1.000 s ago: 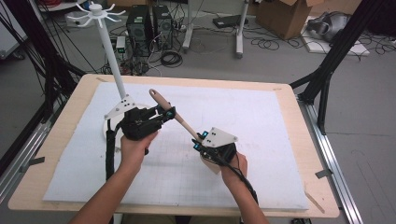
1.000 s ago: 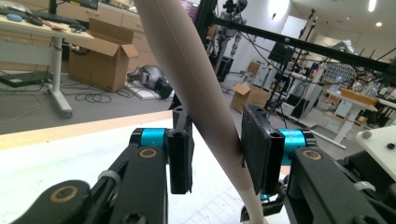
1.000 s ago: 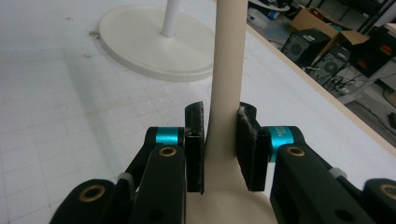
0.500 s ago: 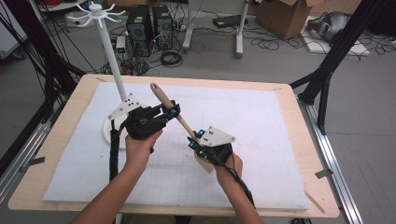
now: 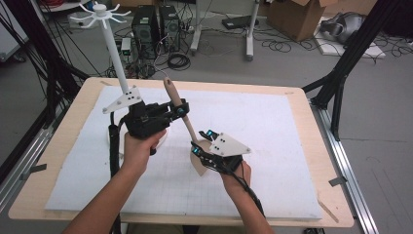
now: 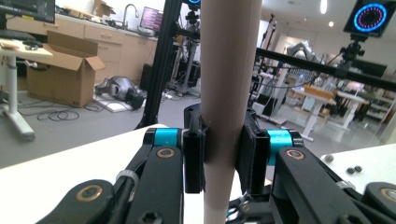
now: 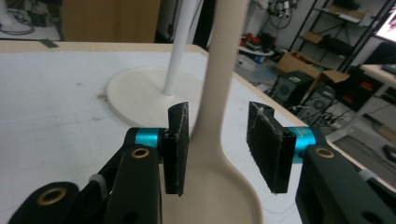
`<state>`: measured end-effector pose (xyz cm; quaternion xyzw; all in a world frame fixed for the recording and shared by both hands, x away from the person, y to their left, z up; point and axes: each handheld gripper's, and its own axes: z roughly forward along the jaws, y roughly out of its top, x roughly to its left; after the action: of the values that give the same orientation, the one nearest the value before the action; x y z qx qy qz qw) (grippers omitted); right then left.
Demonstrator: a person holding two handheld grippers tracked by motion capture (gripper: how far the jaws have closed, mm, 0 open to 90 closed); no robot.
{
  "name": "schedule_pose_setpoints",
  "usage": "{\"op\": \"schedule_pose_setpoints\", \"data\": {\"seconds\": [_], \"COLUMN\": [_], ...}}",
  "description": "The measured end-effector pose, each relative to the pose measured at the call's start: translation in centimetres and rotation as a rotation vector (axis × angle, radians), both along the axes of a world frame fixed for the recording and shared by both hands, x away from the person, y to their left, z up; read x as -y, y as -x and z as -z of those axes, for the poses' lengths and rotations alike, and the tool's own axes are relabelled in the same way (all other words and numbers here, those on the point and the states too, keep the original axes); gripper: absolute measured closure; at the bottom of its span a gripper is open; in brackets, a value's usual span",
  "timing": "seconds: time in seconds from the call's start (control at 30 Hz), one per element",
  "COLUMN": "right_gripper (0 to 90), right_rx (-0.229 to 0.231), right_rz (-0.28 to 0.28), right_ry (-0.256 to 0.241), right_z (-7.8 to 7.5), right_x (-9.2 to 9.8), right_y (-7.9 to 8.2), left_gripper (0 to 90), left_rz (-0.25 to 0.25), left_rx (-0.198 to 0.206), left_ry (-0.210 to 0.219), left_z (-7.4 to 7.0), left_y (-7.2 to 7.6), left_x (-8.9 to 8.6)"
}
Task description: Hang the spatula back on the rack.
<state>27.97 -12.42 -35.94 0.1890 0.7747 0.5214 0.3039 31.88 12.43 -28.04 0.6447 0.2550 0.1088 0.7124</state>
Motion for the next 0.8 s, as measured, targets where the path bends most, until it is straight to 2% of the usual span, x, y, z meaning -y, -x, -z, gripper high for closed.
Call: {"op": "schedule_pose_setpoints", "data": {"seconds": [0.1, 0.23, 0.33, 0.5, 0.57, 0.7, 0.8], "right_gripper": [49.7, 47.9, 47.5, 47.5, 46.3, 39.0, 31.8], "right_rx": [-0.008, -0.02, -0.035, -0.051, -0.044, -0.046, -0.037], "right_rz": [0.019, 0.046, 0.07, 0.097, 0.102, 0.122, 0.148], "right_ry": [-0.03, -0.042, -0.04, -0.041, -0.033, -0.04, -0.057], "right_z": [0.0, 0.2, 0.5, 0.8, 0.7, 0.7, 0.7], "right_x": [0.7, 2.2, 3.2, 4.2, 4.5, 5.0, 5.4], "right_y": [0.0, -0.1, -0.3, -0.5, -0.6, -0.7, -0.7], "left_gripper": [74.6, 74.6, 74.6, 74.6, 74.6, 74.6, 74.6], "left_rz": [-0.003, 0.0, -0.001, -0.017, -0.018, -0.006, 0.023], "left_rx": [0.015, 0.017, 0.023, 0.028, 0.032, 0.039, 0.036], "left_ry": [-0.045, -0.109, -0.137, -0.156, -0.169, -0.193, -0.21], "left_z": [-0.5, -0.9, -1.4, -2.5, -3.0, -3.8, -4.1], "left_y": [-0.3, -0.8, -1.0, -1.5, -1.7, -1.9, -2.1], "left_x": [-0.8, -2.1, -3.0, -4.3, -4.9, -5.9, -6.5]}}
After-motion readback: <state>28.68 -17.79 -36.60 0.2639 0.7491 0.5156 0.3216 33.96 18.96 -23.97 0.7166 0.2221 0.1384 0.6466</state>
